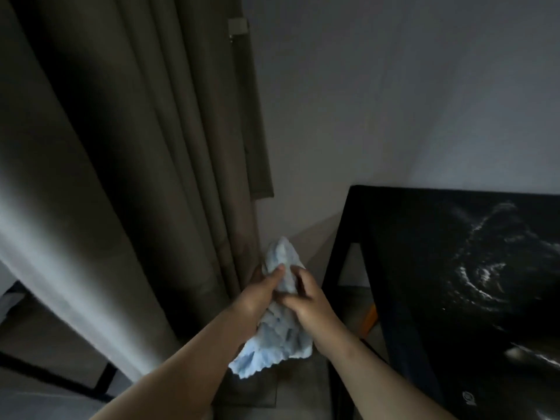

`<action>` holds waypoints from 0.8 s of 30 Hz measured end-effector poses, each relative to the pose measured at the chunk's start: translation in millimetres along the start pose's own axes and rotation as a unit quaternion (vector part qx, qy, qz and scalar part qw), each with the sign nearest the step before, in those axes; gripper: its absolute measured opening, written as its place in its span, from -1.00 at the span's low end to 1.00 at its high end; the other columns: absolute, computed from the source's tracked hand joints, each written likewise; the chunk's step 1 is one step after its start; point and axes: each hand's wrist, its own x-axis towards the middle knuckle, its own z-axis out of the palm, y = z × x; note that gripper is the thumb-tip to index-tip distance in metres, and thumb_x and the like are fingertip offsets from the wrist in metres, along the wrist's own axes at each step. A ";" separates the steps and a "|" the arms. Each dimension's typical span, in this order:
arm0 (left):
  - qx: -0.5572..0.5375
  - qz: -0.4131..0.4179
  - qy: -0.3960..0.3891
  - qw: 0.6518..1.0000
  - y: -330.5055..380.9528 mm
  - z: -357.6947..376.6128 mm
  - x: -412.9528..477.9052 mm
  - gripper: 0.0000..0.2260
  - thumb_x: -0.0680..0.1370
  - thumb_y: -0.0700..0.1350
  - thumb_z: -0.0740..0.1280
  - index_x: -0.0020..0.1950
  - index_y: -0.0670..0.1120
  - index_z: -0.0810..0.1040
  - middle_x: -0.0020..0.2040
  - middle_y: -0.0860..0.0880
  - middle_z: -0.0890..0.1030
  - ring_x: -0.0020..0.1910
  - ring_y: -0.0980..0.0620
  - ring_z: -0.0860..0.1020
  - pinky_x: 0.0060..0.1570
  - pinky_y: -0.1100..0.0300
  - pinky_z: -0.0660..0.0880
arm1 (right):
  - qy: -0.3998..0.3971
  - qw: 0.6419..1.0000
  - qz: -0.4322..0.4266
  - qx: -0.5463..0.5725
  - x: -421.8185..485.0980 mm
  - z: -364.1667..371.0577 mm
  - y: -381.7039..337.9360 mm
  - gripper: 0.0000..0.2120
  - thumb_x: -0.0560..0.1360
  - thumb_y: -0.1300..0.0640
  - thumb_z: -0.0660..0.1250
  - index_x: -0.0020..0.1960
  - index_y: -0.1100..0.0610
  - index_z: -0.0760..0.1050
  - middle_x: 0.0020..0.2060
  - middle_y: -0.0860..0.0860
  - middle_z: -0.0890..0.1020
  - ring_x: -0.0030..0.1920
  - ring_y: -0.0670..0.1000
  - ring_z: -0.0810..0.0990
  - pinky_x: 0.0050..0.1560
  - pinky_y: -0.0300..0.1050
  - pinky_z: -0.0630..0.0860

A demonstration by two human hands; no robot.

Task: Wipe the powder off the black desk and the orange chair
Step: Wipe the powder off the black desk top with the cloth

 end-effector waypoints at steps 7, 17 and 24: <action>0.076 0.065 0.013 0.995 15.8 45.7 58.5 -0.74 0.57 -0.05 0.29 0.20 -0.13 0.47 0.11 -0.19 0.59 0.07 -0.15 0.57 0.18 -0.09 0.49 | 0.098 0.993 0.045 0.049 15.2 -80.0 -13.5 -0.66 0.49 0.37 0.24 0.12 0.00 0.52 0.07 -0.04 0.58 0.00 -0.13 0.59 -0.19 -0.35 0.50; 0.406 0.239 0.088 0.878 79.5 142.8 152.6 -0.72 0.57 0.09 0.23 0.02 -0.12 0.35 -0.02 -0.14 0.57 -0.06 -0.13 0.54 -0.01 0.05 0.48 | 0.303 0.947 0.092 -0.060 81.3 -236.8 -16.9 -0.70 0.55 0.27 0.13 0.22 0.02 0.43 0.11 -0.05 0.49 -0.13 -0.17 0.48 -0.31 -0.32 0.33; 0.460 0.269 0.092 0.841 110.2 202.9 205.8 -0.66 0.60 0.08 0.15 0.23 -0.13 0.36 0.11 -0.17 0.54 0.03 -0.17 0.54 0.06 -0.08 0.49 | 0.322 0.934 0.136 -0.071 105.7 -280.8 -13.0 -0.76 0.54 0.25 0.17 0.13 0.01 0.44 -0.26 -0.14 0.48 -0.12 0.08 0.61 -0.41 -0.28 0.38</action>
